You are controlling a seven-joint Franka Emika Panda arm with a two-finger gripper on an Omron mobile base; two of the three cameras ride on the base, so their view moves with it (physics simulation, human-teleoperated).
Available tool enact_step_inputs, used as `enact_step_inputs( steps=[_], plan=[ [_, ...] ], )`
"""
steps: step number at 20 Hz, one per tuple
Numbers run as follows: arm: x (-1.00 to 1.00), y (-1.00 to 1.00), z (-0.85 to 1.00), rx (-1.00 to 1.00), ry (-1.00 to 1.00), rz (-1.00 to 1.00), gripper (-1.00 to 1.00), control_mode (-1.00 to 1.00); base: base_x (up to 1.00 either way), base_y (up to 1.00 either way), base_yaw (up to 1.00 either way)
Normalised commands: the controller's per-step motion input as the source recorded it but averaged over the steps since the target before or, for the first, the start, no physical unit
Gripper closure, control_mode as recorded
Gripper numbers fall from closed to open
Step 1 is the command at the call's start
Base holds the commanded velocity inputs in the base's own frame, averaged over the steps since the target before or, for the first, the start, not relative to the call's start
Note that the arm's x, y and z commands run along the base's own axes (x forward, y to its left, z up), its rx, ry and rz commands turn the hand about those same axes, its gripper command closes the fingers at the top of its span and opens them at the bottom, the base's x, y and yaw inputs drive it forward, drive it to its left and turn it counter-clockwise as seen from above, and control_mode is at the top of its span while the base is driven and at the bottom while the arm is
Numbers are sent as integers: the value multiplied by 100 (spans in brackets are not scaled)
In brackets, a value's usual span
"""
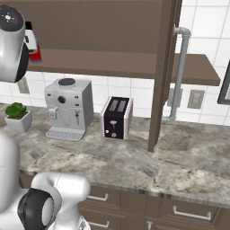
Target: Open the cabinet directly in front. Then move the liquor and the mug to the dining counter with the candle on it.
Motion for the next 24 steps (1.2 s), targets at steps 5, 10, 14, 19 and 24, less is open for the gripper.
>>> enact_step_inputs(
  steps=[5, 10, 14, 19, 24],
  plan=[
    [38, 0, 0, 0, 0, 0, -100, -100, 0, 0, 0],
    [28, 0, 0, 0, 0, 0, -100, -100, 0, 0, 0],
    [32, 0, 0, 0, 0, -1, -100, -100, 0, 0, 0],
    [21, 5, 0, 0, 0, -1, -100, -100, 0, 0, 0],
    [1, 20, -5, 0, 0, 0, -100, -100, 0, 0, 0]
  ],
)
